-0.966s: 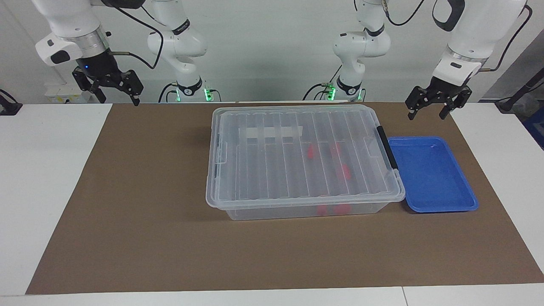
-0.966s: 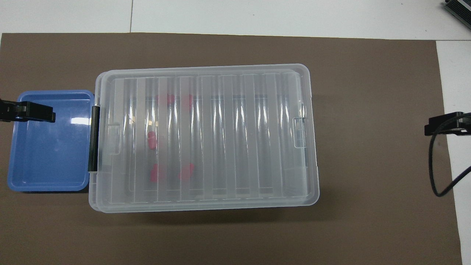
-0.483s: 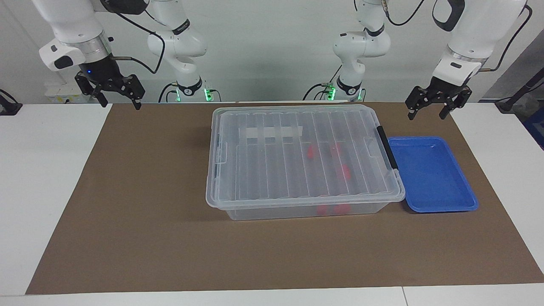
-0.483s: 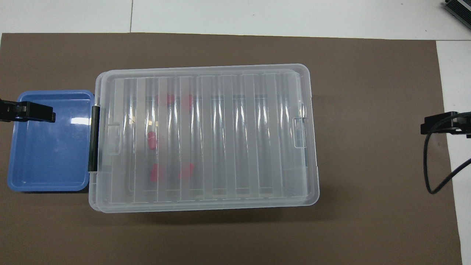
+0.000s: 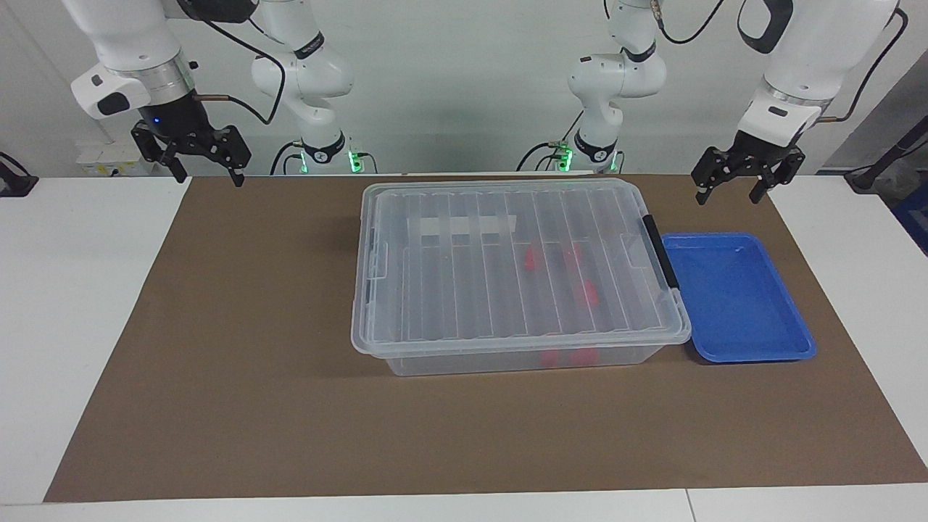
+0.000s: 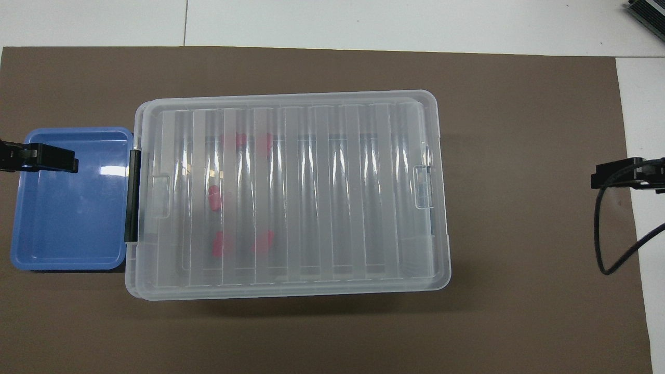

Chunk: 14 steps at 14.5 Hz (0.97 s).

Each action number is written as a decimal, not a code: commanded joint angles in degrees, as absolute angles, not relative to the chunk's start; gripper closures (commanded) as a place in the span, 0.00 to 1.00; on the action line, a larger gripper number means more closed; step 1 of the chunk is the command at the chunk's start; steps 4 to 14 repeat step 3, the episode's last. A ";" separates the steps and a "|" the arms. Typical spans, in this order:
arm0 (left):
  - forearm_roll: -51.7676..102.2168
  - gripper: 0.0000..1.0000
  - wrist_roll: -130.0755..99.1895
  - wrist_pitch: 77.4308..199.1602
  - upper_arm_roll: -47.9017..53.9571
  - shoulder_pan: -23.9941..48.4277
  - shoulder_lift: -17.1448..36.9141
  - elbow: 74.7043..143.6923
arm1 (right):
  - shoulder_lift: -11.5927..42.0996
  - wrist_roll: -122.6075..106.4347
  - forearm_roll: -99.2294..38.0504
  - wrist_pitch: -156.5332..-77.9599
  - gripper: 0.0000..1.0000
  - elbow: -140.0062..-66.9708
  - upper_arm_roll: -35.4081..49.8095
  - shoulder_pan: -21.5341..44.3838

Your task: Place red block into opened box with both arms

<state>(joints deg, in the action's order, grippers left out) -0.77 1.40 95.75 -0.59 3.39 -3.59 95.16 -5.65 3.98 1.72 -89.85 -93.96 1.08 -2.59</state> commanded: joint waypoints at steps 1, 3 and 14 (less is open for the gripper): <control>0.09 0.00 0.88 94.92 -0.88 3.43 -4.57 95.80 | -7.29 4.92 1.32 -91.05 0.00 -96.06 1.32 -2.72; 0.09 0.00 0.97 94.92 -0.88 3.43 -4.57 95.80 | -7.38 4.75 1.23 -91.05 0.00 -96.15 1.32 -2.72; 0.09 0.00 0.97 94.92 -0.88 3.43 -4.57 95.80 | -7.38 4.75 1.23 -91.05 0.00 -96.15 1.32 -2.72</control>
